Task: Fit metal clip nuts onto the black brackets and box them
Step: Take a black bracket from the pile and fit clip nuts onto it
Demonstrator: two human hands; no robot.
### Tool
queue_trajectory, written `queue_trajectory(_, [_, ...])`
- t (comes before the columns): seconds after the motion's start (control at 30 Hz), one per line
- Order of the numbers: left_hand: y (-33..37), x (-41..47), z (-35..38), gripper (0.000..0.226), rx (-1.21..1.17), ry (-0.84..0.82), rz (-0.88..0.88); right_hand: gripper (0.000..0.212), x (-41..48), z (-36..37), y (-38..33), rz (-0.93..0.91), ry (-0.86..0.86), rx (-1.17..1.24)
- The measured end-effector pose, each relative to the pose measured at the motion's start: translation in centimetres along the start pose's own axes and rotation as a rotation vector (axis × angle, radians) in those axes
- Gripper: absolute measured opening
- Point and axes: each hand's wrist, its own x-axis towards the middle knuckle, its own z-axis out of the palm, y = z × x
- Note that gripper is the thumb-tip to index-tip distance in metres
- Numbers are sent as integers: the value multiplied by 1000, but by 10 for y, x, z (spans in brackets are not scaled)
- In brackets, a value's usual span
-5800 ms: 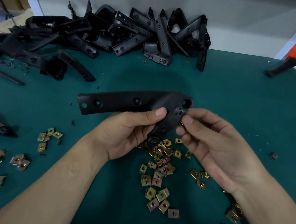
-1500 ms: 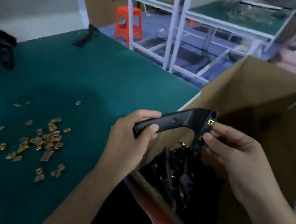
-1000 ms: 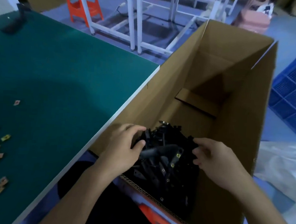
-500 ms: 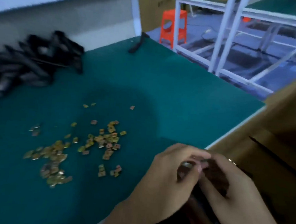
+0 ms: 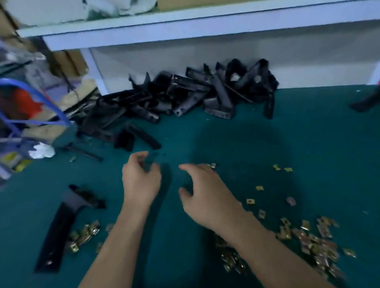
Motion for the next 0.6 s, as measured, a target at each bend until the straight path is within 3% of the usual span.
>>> queue_trajectory(0.13, [-12,45,-7,51,-22,33,-126,62,96,51,-22,18,-20,-6])
queue_trajectory(0.33, [-17,118,-13,66,40,118,-269,99,195,104,-37,42,-43,-141])
queue_trajectory(0.47, [-23,155,-11,76,224,69,-277,86,237,122,-36,-53,-43,-241])
queue_trajectory(0.6, [-27,171,-6,59,297,-11,-258,71,249,122,-31,-153,8,-253])
